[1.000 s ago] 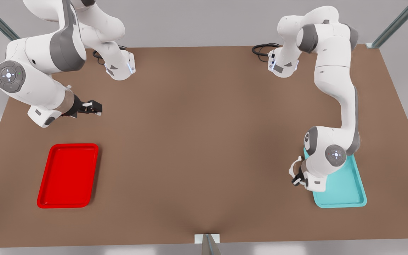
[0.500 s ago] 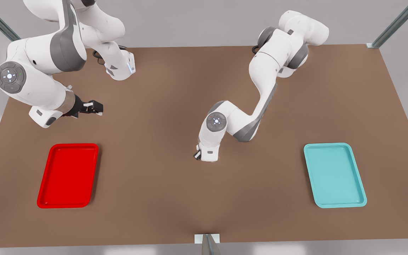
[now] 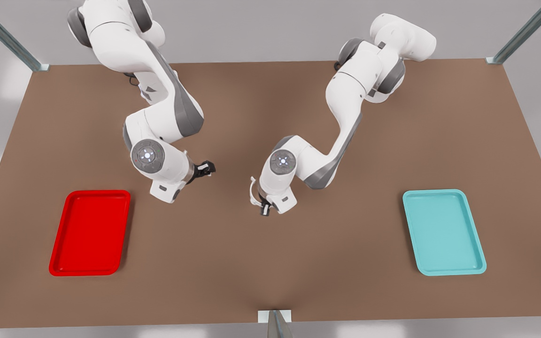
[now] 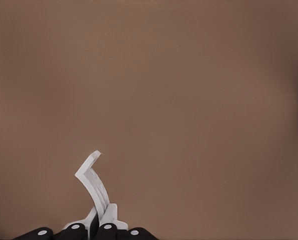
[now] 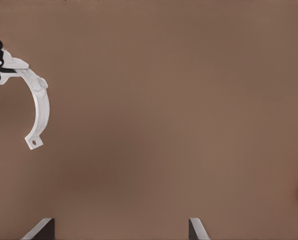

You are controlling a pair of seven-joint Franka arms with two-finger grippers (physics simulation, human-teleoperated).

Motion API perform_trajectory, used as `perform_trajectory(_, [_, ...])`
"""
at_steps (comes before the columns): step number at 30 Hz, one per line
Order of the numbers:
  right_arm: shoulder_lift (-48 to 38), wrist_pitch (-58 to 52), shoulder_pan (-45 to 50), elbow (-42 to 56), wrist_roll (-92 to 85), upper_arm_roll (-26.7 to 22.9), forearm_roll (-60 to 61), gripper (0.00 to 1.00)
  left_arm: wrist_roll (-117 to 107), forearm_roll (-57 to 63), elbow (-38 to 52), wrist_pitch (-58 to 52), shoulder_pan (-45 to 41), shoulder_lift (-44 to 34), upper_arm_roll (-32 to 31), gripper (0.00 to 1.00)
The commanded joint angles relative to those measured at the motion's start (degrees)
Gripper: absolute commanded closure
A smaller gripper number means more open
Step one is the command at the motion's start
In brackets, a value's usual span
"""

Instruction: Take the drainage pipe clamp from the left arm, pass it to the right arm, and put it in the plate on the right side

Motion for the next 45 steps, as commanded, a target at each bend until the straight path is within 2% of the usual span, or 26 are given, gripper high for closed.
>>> perform_trajectory(1, [1.3, 11.6, 1.3, -0.1, 2.8, 0.0, 1.9, 0.0, -25.1, -1.9, 0.0, -3.5, 0.2, -0.1, -0.2, 0.79])
perform_trajectory(8, [6.4, 23.5, 5.6, -0.2, 9.4, 0.0, 5.1, 0.0, -29.3, -3.2, 0.1, -5.7, 0.0, -0.3, -0.7, 0.79])
perform_trajectory(11, [5.5, 26.3, 8.5, -2.9, 12.8, -0.1, 5.2, 0.0, -28.7, -3.2, 0.1, -5.2, 0.0, -0.2, -0.8, 0.79])
perform_trajectory(19, [-2.1, 36.6, 9.7, -17.7, 12.7, -0.1, 4.6, 0.0, -26.9, -3.2, 0.0, -4.2, 0.5, 0.1, -0.8, 0.79])
perform_trajectory(26, [-4.0, 46.7, 12.6, -26.0, 12.7, -0.1, 4.6, 0.0, -21.4, -3.2, -0.2, -4.9, 0.7, 0.1, -0.7, 0.79])
perform_trajectory(45, [-0.7, 48.8, 13.1, -27.9, 12.8, -0.1, 4.6, 0.0, -18.8, -3.0, -0.2, -4.4, 0.6, 0.4, -0.7, 0.79])
